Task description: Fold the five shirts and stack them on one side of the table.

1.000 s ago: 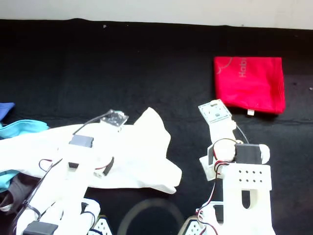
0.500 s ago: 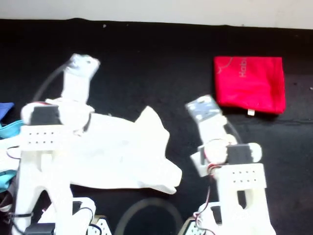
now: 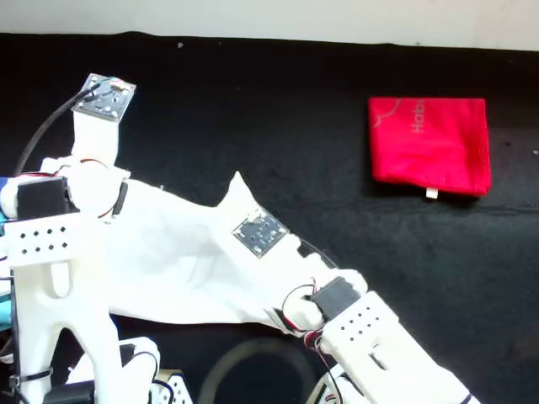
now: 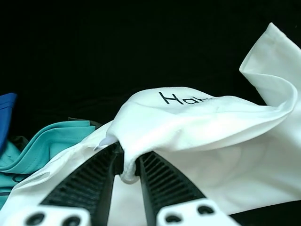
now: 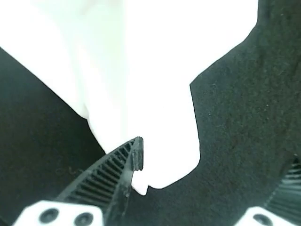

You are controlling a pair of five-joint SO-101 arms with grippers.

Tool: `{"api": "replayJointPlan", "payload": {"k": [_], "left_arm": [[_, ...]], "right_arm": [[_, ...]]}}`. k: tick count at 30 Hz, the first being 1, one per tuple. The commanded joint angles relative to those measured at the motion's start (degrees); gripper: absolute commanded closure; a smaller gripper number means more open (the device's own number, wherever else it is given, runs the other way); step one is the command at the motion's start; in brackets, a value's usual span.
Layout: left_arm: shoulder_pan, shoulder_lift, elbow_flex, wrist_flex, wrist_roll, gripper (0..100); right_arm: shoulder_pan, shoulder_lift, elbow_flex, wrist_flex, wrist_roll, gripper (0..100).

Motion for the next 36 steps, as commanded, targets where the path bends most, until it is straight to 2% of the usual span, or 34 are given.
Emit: {"api": "replayJointPlan", "payload": {"k": [1, 8, 10, 13, 14, 16, 21, 24, 30, 36], "left_arm": [[-0.8, -0.5, -2.6, 0.1, -0.5, 99], [-0.7, -0.7, -2.6, 0.1, -0.5, 99], [-0.7, -0.7, -2.6, 0.1, -0.5, 99], [-0.5, -0.7, -2.6, 0.2, -0.4, 99], [-0.5, -0.7, -2.6, 0.2, -0.4, 99], [-0.4, -0.7, -2.6, 0.3, -0.4, 99], [-0.4, -0.8, -2.6, 0.5, -0.3, 99], [0.3, -0.8, -2.6, 0.5, -0.3, 99], [7.9, -0.9, -3.6, 0.6, -0.2, 99], [16.9, -0.8, -12.9, 0.5, -0.2, 99]], "right_arm": [[-1.1, 3.3, 1.7, -4.1, -0.5, 57.7], [-1.1, 15.8, 1.6, -9.4, -0.2, 60.0], [-1.1, 19.0, 1.6, -10.1, -0.2, 70.7], [-0.7, 22.1, 1.6, -11.4, -0.2, 96.1], [-0.7, 22.5, 1.7, -11.9, -0.2, 99.8], [0.5, 22.5, 2.0, -11.9, -0.3, 96.2], [7.3, 20.2, 1.5, -11.9, 0.1, 99.1], [12.5, 16.9, 1.5, -11.8, 4.2, 99.1], [28.6, 7.6, -3.0, -11.6, 11.8, 99.1], [42.8, 4.5, -14.4, -11.6, 16.8, 99.1]]}}
